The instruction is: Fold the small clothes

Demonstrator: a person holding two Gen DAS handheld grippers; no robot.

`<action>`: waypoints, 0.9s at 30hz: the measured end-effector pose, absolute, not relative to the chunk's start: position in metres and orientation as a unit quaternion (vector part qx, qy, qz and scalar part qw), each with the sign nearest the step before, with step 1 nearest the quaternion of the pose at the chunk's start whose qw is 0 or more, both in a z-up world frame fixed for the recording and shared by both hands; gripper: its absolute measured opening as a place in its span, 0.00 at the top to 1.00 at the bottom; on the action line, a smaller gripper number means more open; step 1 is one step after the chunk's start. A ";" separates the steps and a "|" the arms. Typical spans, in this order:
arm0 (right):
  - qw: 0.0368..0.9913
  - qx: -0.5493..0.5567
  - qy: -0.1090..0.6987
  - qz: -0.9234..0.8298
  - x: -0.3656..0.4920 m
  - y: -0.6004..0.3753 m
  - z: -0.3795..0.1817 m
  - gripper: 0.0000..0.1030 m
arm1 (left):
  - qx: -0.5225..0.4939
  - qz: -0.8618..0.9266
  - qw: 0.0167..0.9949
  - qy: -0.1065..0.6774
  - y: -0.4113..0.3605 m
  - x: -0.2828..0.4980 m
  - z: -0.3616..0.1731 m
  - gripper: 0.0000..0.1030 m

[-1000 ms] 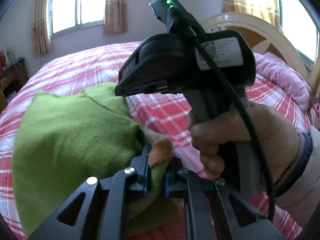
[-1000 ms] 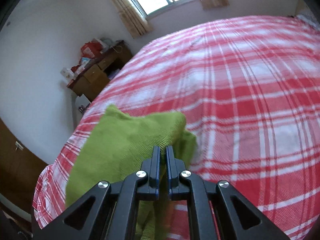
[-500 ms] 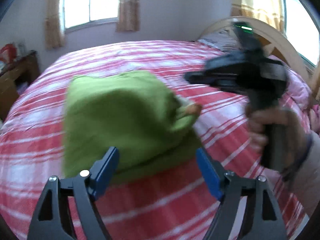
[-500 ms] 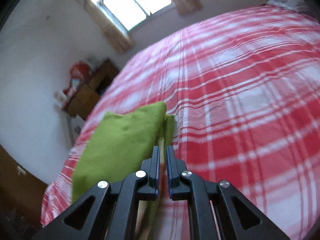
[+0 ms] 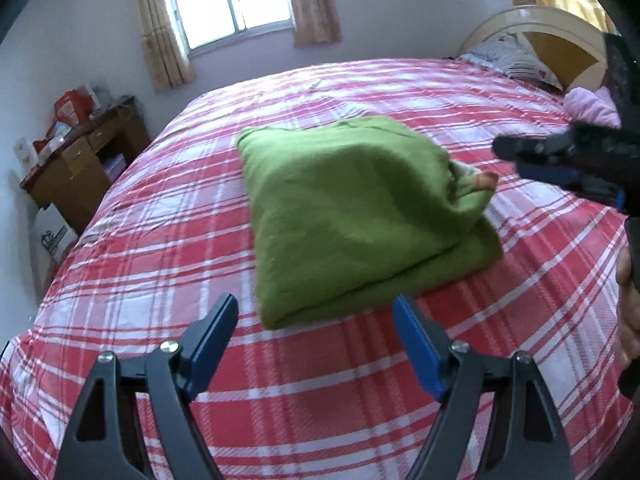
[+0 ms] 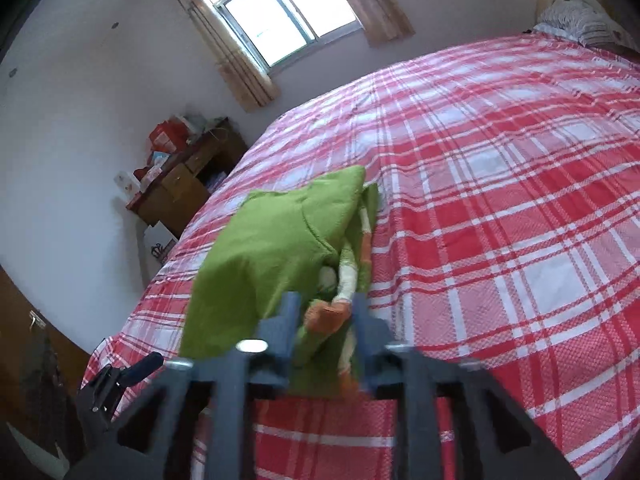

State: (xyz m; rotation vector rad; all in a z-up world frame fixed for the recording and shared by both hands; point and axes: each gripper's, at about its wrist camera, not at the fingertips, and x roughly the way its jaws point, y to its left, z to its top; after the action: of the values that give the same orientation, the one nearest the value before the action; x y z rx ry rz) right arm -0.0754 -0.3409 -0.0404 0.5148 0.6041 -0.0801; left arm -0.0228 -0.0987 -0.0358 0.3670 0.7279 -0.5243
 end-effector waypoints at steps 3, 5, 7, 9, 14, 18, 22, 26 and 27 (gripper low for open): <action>0.929 0.228 0.289 -0.036 -0.075 -0.334 -0.033 0.40 | 0.176 -0.239 0.885 0.358 -0.096 -0.018 -0.038 0.21; 0.934 0.197 0.298 -0.024 -0.068 -0.327 -0.029 0.40 | 0.174 -0.233 0.885 0.364 -0.096 -0.014 -0.040 0.21; 0.940 0.149 0.308 -0.019 -0.057 -0.317 -0.024 0.40 | 0.171 -0.230 0.884 0.368 -0.094 -0.013 -0.041 0.21; 0.943 0.109 0.315 -0.011 -0.045 -0.308 -0.023 0.40 | 0.169 -0.225 0.885 0.372 -0.092 -0.011 -0.042 0.21; 0.921 0.059 0.383 -0.018 -0.006 -0.308 -0.062 0.41 | 0.160 -0.223 0.883 0.380 -0.087 -0.007 -0.043 0.20; 0.910 0.079 0.405 -0.020 -0.011 -0.318 -0.087 0.57 | 0.147 -0.221 0.885 0.382 -0.077 -0.001 -0.044 0.20; 0.905 0.129 0.404 -0.008 -0.019 -0.328 -0.090 0.70 | 0.110 -0.215 0.882 0.404 -0.063 0.014 -0.050 0.20; 0.894 0.197 0.403 0.009 -0.024 -0.335 -0.088 0.76 | 0.069 -0.225 0.880 0.412 -0.050 0.022 -0.046 0.20; 0.893 0.213 0.396 0.024 -0.027 -0.334 -0.083 0.78 | 0.066 -0.225 0.882 0.410 -0.047 0.023 -0.044 0.20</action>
State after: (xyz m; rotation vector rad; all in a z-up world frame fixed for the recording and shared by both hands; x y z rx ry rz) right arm -0.0274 -0.3343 -0.0829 0.4410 0.8225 0.0496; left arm 0.0229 -0.0470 -0.0441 0.1373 0.8533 -0.4693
